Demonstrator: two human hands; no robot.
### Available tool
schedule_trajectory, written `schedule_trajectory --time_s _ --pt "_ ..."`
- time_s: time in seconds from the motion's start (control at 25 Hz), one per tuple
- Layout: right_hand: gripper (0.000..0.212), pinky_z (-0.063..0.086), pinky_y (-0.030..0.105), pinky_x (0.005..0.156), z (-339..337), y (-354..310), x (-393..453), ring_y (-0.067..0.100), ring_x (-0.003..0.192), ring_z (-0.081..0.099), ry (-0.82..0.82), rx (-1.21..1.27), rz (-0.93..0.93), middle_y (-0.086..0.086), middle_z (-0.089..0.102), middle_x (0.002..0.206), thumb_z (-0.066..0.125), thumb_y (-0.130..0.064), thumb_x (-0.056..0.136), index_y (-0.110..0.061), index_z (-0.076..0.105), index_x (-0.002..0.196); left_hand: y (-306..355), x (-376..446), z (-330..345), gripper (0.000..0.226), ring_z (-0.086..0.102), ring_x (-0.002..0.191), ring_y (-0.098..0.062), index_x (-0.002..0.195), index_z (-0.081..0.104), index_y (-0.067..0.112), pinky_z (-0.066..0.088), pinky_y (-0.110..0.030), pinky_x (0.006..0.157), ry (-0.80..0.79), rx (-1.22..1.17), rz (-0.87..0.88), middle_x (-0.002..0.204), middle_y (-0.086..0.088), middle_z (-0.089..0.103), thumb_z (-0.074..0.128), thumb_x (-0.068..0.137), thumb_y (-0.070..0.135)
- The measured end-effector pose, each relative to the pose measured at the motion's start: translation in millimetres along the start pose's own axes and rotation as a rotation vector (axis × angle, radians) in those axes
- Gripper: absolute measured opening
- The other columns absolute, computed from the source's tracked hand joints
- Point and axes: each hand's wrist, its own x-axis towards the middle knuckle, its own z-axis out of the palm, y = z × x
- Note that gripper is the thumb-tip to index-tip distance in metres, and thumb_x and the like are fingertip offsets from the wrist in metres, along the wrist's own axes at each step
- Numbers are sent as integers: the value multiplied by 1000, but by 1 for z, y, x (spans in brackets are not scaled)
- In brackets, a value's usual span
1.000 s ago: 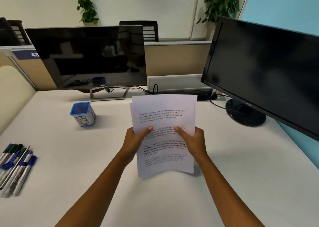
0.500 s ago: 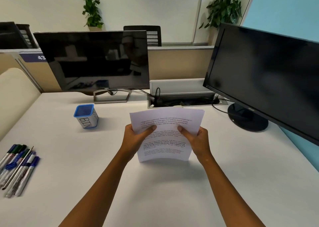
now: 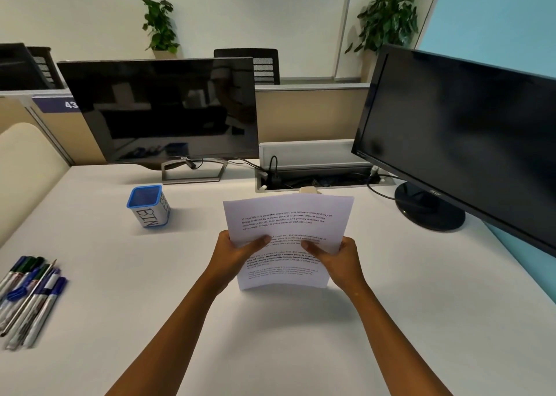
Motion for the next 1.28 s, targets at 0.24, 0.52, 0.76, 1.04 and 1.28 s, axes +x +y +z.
schedule_trajectory --time_s 0.24,0.52,0.76,1.04,1.28 --pt "25 60 26 62 6 8 -4 21 82 72 27 59 35 -4 74 96 79 -21 78 -27 69 99 -10 -2 3 35 73 91 -21 110 68 26 61 -32 68 5 -11 -10 101 6 76 80 80 15" --pt "29 57 23 60 11 17 -3 17 80 72 23 65 49 -5 74 96 81 -25 76 -24 69 102 -20 -4 -2 41 73 91 -26 112 70 21 62 -37 72 44 -23 -39 103 0 77 82 73 22" --pt "44 59 24 68 6 46 -16 10 83 73 11 51 95 -17 76 88 86 -53 55 -31 71 90 -44 -13 3 52 71 97 -29 118 69 20 62 -43 79 59 -2 -98 108 -1 75 81 68 29" --pt "42 54 24 76 -13 59 -21 18 85 70 192 146 185 -3 76 86 85 -42 66 -13 72 94 -31 -11 5 51 70 101 -33 126 61 14 59 -52 83 200 -324 -50 116 -10 72 75 76 18" --pt "91 57 33 78 20 46 -33 21 102 70 7 518 325 2 74 112 93 -55 40 -18 65 119 -35 -16 32 63 66 111 -40 140 47 13 52 -63 91 198 -676 -163 127 -20 65 69 81 11"
